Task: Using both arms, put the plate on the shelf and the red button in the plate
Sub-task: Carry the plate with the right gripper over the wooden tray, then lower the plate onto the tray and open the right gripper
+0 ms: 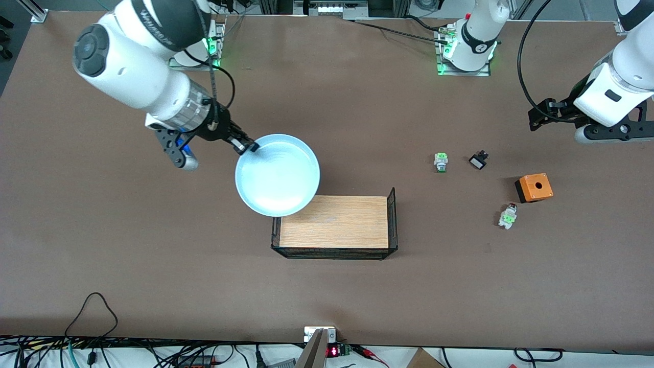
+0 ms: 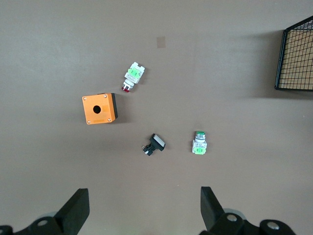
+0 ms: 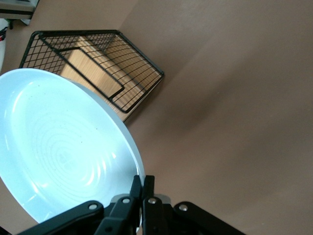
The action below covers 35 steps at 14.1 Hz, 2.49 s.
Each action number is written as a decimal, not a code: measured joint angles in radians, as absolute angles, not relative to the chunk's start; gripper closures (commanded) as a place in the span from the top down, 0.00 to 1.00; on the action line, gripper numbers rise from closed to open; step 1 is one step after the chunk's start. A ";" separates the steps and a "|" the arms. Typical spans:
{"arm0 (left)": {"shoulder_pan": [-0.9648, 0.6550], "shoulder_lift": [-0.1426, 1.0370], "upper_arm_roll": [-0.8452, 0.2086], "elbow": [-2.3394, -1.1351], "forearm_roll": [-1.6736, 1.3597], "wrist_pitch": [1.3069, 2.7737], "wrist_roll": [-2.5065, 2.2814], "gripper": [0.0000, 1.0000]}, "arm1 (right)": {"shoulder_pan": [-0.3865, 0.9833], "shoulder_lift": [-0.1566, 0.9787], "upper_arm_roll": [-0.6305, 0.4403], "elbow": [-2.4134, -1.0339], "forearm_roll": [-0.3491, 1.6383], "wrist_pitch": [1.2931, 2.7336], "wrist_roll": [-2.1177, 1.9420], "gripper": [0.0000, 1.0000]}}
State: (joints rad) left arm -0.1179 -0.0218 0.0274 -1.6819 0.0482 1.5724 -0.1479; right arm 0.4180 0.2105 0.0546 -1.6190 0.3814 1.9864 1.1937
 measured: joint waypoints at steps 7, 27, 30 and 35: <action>-0.118 -0.022 0.027 -1.682 0.048 1.572 -0.148 1.00 | 0.490 0.318 0.053 -1.571 0.367 2.098 1.257 0.00; -0.118 -0.022 0.027 -1.682 0.048 1.572 -0.148 1.00 | 0.594 0.529 0.023 -1.489 0.288 2.260 1.308 0.00; -0.118 -0.022 0.027 -1.682 0.048 1.572 -0.148 1.00 | 0.605 0.537 0.008 -1.488 0.285 2.260 1.306 0.00; -0.118 -0.022 0.027 -1.682 0.048 1.572 -0.148 1.00 | 0.622 0.562 -0.014 -1.488 0.285 2.273 1.304 0.00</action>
State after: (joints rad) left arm -0.1176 -0.0218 0.0275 -1.6815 0.0482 1.5724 -0.1479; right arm 0.6219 0.5616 -0.0140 -1.4882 0.2847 2.2728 1.3038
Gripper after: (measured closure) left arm 0.000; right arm 0.974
